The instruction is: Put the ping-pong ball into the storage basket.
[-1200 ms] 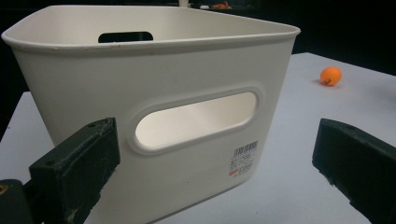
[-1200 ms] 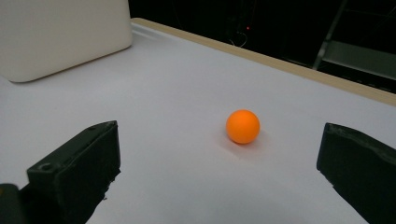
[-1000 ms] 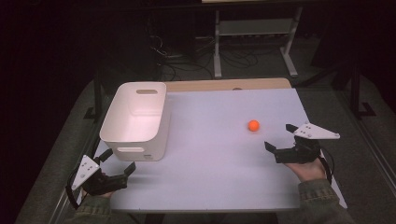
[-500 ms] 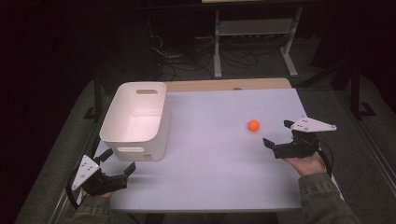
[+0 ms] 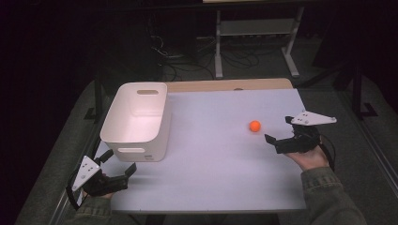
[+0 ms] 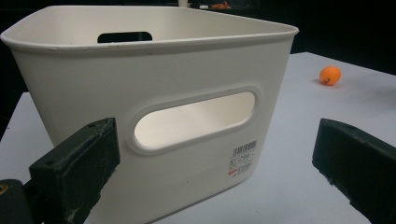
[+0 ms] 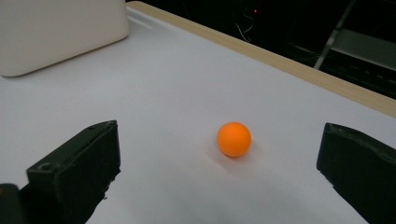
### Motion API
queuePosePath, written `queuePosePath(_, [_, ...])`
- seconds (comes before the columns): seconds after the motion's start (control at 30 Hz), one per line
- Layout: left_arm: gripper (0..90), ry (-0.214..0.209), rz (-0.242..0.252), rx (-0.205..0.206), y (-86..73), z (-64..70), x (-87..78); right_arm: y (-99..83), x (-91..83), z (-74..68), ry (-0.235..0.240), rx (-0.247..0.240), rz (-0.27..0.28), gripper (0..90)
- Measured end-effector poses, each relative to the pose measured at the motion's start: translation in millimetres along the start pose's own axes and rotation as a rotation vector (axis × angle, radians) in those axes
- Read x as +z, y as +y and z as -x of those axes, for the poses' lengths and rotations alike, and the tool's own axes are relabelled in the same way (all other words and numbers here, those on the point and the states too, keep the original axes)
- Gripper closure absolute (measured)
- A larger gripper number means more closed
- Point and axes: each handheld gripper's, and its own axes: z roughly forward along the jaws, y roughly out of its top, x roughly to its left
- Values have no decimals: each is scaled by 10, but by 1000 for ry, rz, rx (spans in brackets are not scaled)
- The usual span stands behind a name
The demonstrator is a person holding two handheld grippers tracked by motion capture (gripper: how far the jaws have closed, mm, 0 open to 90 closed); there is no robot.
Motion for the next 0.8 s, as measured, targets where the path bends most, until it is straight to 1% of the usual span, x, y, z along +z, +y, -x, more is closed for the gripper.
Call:
queuePosePath(0.4, [2,-2,0,0,-1,2,4,84,70,36,12,-7,-33,0])
queuePosePath(0.63, [2,-4,-1,1,0,1,3,171,120,48,14,-21,-49,0])
queuePosePath(0.8, [2,-6,0,2,0,1,2,209,168,60,27,-29,-64,0])
